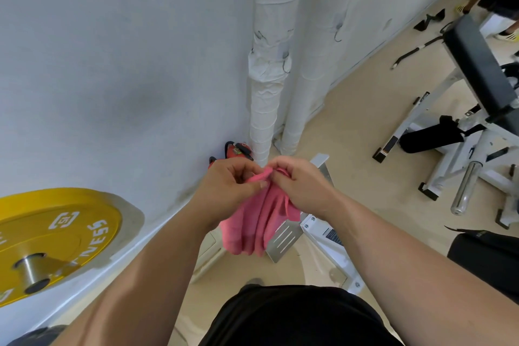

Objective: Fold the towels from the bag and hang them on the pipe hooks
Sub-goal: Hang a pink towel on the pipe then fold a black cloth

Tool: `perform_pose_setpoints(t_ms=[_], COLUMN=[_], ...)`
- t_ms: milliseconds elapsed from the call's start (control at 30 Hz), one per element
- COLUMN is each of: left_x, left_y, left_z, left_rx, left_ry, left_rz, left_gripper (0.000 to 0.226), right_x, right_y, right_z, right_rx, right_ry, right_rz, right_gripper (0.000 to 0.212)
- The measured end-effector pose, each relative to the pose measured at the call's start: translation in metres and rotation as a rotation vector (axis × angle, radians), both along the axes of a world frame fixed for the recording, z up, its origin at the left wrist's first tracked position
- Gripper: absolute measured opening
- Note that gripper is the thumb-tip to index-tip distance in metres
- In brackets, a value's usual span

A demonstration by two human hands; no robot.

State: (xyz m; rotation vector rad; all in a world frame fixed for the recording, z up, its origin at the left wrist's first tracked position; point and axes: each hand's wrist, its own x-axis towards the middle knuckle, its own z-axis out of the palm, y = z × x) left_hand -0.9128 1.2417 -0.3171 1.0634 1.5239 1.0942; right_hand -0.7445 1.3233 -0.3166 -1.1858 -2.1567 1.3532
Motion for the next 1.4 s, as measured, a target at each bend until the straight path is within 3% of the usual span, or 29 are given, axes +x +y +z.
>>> perform_pose_setpoints(t_ms=[200,333,433,533,667,833,933,1067,1167,1400], left_x=[-0.02,-0.026,-0.019,-0.007,0.013,0.022,0.017,0.006,0.005,0.012], left_y=[-0.003,-0.007,-0.004,0.006,0.019,0.016,0.014,0.017,0.018,0.02], left_z=[-0.021,-0.03,-0.026,-0.018,-0.004,0.008,0.009,-0.005,-0.006,0.0], left_rx=[-0.157,-0.216,-0.154,-0.07,-0.016,0.021,0.017,0.051,0.047,0.021], left_ry=[0.085,0.01,-0.127,-0.213,-0.34,-0.574,-0.698,-0.554,-0.563,-0.604], left_rz=[0.083,0.172,0.229,0.265,0.262,0.271,0.321,0.352,0.354,0.337], left_gripper=[0.005,0.006,0.01,0.014,0.015,0.021,0.021,0.024,0.025,0.03], right_x=[0.006,0.015,0.015,0.007,-0.013,-0.015,-0.014,-0.018,-0.022,-0.034], right_y=[0.026,0.041,0.041,0.027,-0.004,-0.007,-0.005,-0.003,-0.001,0.002], right_z=[-0.005,-0.006,-0.009,-0.005,0.012,0.024,0.023,0.018,0.02,0.021], right_rx=[0.012,-0.105,-0.257,-0.368,-0.62,-0.678,-0.648,-0.591,-0.534,-0.405], right_ry=[0.009,0.083,0.153,0.225,0.44,0.578,0.526,0.469,0.451,0.479], right_rz=[-0.299,-0.448,-0.517,-0.521,-0.416,-0.326,-0.317,-0.3,-0.258,-0.4], right_gripper=[0.019,0.026,0.011,0.023,0.021,0.039,0.046,0.057,0.06,0.014])
